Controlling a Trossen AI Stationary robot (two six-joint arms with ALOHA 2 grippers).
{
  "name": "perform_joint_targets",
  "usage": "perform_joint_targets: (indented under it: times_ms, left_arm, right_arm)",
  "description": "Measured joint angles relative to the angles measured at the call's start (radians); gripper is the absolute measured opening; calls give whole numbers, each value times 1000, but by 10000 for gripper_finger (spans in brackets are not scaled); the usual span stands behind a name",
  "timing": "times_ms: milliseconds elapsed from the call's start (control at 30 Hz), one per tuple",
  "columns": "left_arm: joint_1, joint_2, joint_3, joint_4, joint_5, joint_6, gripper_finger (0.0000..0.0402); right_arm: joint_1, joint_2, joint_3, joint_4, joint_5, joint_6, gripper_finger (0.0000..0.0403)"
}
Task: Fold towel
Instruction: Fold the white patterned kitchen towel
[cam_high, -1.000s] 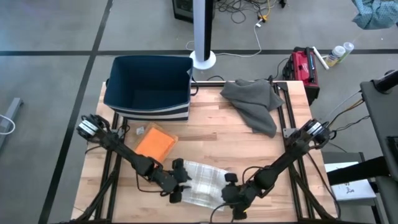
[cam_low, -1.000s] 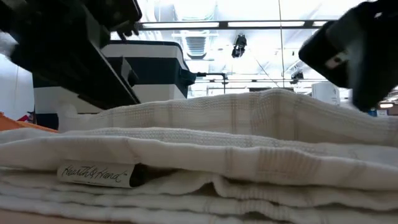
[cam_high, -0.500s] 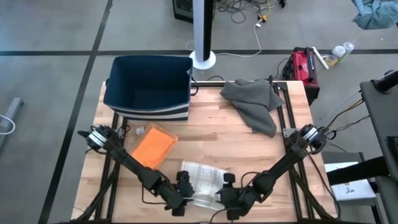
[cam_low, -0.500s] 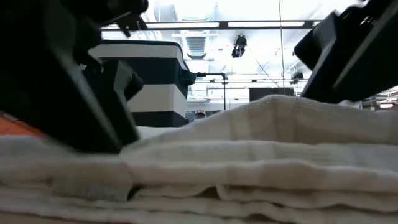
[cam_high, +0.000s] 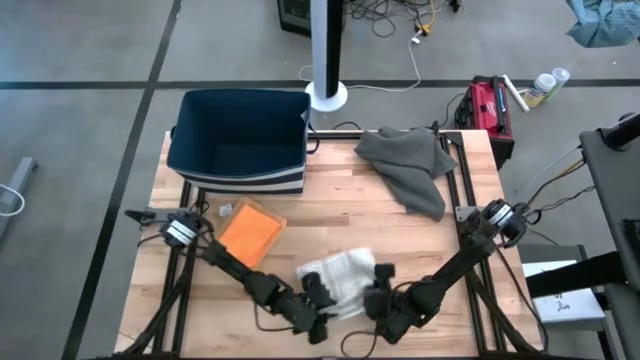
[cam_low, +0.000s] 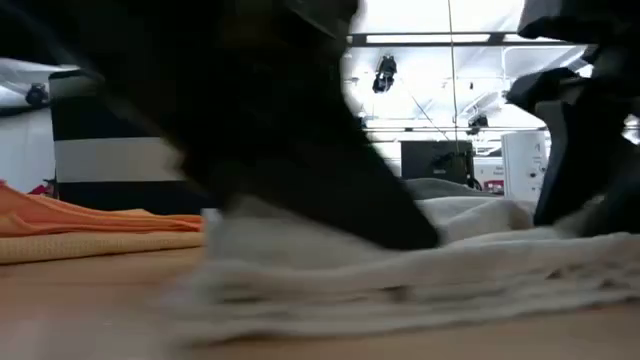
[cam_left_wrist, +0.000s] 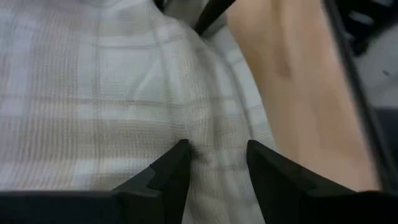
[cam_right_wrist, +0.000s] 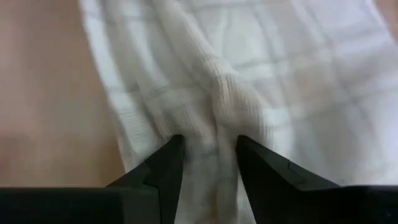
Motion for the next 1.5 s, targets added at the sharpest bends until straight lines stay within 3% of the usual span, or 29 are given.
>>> perform_joint_targets:
  times_ms: [167,333,467,567,900,1167,1500]
  left_arm:
    - [88,23,51,-24,-25,98,153]
    - [119,-31,74,-138,-75,174,153]
    - [56,-90,91,-203,-203,209,147]
    - [-6,-96,88,-197,-284,221,137]
    - [-15,71,103,-105,-207,170,77]
    - [-15,83,90,-101,-230,92,41]
    - [-6,80,83,-105,-233,83,41]
  right_arm:
    - [2,-128,-1,-156,54,1,147]
    - [7,-189,-3,-113,129,-22,147]
    - [-9,-165,-17,-47,167,-35,147]
    - [-37,-151,-43,65,124,-87,147]
    - [-171,-155,-136,232,-70,-173,147]
    - [-205,-147,-159,295,-111,-274,142]
    - [-222,-96,-150,336,-119,-275,104]
